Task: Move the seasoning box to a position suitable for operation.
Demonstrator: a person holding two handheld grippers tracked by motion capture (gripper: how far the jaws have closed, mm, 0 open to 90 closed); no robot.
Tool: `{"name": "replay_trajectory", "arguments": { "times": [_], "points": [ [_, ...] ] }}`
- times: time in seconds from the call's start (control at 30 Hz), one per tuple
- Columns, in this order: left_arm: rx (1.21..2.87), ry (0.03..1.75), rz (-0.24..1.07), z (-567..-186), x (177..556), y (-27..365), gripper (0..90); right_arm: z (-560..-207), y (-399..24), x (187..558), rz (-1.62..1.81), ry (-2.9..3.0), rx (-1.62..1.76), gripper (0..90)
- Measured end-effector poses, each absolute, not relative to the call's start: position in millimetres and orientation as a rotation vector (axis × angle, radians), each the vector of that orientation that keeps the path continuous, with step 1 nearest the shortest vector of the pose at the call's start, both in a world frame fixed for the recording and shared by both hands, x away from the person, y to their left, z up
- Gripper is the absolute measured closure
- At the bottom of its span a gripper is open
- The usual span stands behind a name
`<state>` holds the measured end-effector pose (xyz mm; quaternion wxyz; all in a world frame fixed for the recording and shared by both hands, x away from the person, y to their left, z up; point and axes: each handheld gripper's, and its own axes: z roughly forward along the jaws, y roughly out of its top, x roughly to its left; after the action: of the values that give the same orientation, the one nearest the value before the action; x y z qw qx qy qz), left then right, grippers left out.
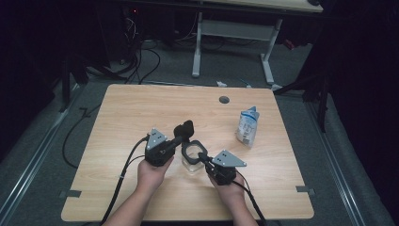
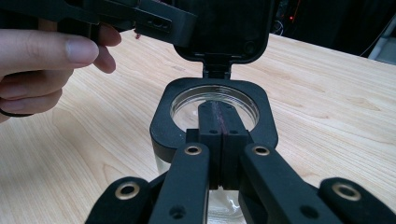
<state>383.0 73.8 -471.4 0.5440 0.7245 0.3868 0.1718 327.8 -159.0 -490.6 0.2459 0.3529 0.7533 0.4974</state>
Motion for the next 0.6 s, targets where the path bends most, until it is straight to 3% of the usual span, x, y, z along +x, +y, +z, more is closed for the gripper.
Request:
{"name": "replay_trajectory", "arguments": {
  "times": [0.4, 0.6],
  "points": [
    [1.736, 0.917, 0.418, -470.2, 380.4, 72.8, 90.0, -489.7, -158.2, 326.5, 1.341, 2.054, 0.960, 90.0],
    [1.752, 0.868, 0.450, -465.4, 367.9, 91.8, 89.9, -480.3, -161.4, 321.4, 1.352, 2.018, 0.940, 88.5]
  ]
}}
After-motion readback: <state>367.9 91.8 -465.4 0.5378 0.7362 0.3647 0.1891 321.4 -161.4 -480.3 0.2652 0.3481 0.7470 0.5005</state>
